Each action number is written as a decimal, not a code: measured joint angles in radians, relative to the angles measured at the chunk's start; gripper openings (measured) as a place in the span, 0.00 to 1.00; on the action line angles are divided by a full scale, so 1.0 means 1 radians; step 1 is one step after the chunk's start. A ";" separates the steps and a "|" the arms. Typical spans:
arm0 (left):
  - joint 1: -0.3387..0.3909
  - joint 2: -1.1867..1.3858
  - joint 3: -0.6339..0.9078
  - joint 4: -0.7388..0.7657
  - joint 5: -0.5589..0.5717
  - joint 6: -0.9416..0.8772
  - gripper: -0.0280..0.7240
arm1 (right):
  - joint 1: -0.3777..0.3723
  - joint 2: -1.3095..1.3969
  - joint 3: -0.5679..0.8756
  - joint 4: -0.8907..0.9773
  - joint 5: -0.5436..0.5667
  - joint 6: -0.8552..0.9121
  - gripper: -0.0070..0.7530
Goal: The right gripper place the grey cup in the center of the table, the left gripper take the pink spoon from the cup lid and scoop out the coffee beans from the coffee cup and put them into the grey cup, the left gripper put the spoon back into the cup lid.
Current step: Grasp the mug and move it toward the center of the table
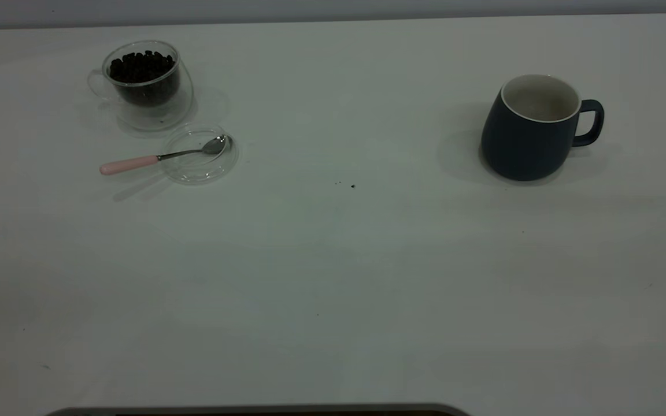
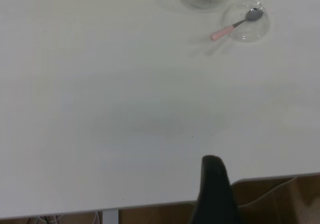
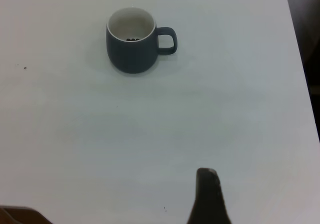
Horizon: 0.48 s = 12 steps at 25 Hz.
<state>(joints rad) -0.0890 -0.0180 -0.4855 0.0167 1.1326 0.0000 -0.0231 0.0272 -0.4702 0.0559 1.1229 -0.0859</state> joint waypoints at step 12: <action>0.000 0.000 0.000 0.000 0.000 0.000 0.82 | 0.000 0.006 -0.006 0.041 -0.013 0.019 0.79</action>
<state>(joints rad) -0.0890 -0.0180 -0.4855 0.0167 1.1326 0.0000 -0.0231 0.0330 -0.4762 0.0965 1.1101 -0.0671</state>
